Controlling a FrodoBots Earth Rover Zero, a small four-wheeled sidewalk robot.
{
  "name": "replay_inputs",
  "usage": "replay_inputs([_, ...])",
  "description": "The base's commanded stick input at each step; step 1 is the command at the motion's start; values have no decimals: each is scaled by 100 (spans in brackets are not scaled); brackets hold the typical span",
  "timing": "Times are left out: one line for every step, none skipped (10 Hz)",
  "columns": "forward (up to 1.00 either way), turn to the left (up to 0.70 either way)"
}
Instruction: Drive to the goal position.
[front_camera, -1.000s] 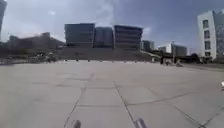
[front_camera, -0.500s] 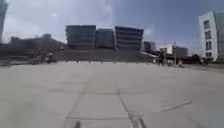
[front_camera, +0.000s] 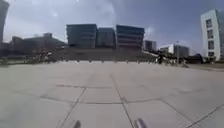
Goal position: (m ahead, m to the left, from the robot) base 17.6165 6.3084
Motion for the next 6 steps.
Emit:
replay_inputs([85, 0])
replay_inputs([85, 0])
replay_inputs([85, 0])
replay_inputs([85, 0])
replay_inputs([85, 0])
replay_inputs([85, 0])
